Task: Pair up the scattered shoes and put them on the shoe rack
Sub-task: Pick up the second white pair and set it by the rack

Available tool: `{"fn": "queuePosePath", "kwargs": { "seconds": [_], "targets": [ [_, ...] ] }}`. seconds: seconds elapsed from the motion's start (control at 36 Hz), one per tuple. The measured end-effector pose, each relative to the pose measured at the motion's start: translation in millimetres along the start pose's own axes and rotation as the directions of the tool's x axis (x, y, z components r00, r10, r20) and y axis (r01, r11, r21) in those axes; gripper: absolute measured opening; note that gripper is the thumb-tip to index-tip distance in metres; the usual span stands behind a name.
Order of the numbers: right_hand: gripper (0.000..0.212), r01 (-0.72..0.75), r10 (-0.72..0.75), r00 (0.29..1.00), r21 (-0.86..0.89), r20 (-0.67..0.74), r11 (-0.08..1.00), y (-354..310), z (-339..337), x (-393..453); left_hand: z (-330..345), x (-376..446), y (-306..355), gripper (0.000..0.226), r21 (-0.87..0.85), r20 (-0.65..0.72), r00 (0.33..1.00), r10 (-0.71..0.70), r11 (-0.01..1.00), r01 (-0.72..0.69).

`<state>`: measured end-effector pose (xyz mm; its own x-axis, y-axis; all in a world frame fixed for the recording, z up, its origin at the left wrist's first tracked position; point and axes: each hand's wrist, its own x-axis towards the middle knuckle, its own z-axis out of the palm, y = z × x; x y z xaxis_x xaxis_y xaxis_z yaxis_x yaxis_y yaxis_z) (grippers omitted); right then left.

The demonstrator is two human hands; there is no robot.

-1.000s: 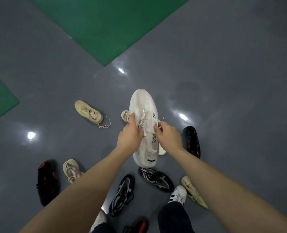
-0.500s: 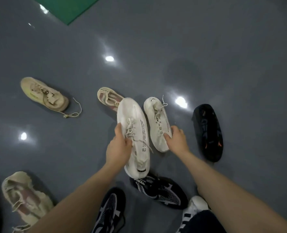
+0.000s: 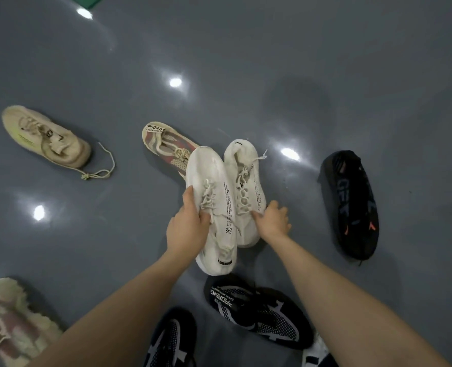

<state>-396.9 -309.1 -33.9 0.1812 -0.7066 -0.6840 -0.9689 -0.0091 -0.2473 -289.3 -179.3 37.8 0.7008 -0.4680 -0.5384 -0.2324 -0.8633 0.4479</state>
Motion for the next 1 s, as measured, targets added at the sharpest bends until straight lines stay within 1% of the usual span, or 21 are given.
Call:
{"fn": "queuePosePath", "kwargs": {
  "seconds": [0.08, 0.11, 0.22, 0.33, 0.5, 0.58, 0.83, 1.0],
  "targets": [
    [0.030, 0.066, -0.071, 0.997, 0.180, 0.023, 0.981, -11, -5, -16, -9, -3, 3, 0.058, 0.022, -0.012, 1.000, 0.002, 1.000, -0.001],
    [0.025, 0.090, -0.094, 0.995, 0.196, 0.012, 0.976, -13, -8, -21, -12, -4, 4, 0.058, 0.028, -0.015, 1.000, 0.001, 1.000, -0.001],
    [0.017, 0.173, -0.169, 0.984, 0.080, -0.056, 0.982, -19, -39, -49, -29, -20, 15, 0.059, 0.022, -0.016, 1.000, 0.001, 1.000, -0.001],
    [0.018, 0.199, -0.195, 0.977, 0.041, -0.091, 0.979, -22, -78, -86, -56, -43, 37, 0.059, 0.017, -0.026, 0.999, 0.020, 1.000, -0.020],
    [0.022, 0.197, -0.173, 0.977, 0.206, -0.127, 0.959, -33, -136, -146, -110, -88, 74, 0.059, -0.008, -0.031, 0.999, 0.036, 0.999, -0.037],
    [0.023, 0.201, -0.168, 0.975, 0.257, -0.146, 0.945, -39, -168, -180, -142, -113, 92, 0.058, 0.023, -0.061, 0.995, 0.076, 0.997, -0.074],
    [0.024, 0.240, -0.195, 0.965, 0.298, -0.174, 0.924, -60, -269, -284, -241, -182, 156, 0.058, 0.101, -0.101, 0.986, 0.129, 0.988, -0.119],
    [0.022, 0.267, -0.213, 0.956, 0.292, -0.204, 0.919, -75, -318, -345, -300, -227, 193, 0.061, 0.145, -0.111, 0.983, 0.148, 0.981, -0.131]
  ]
}}
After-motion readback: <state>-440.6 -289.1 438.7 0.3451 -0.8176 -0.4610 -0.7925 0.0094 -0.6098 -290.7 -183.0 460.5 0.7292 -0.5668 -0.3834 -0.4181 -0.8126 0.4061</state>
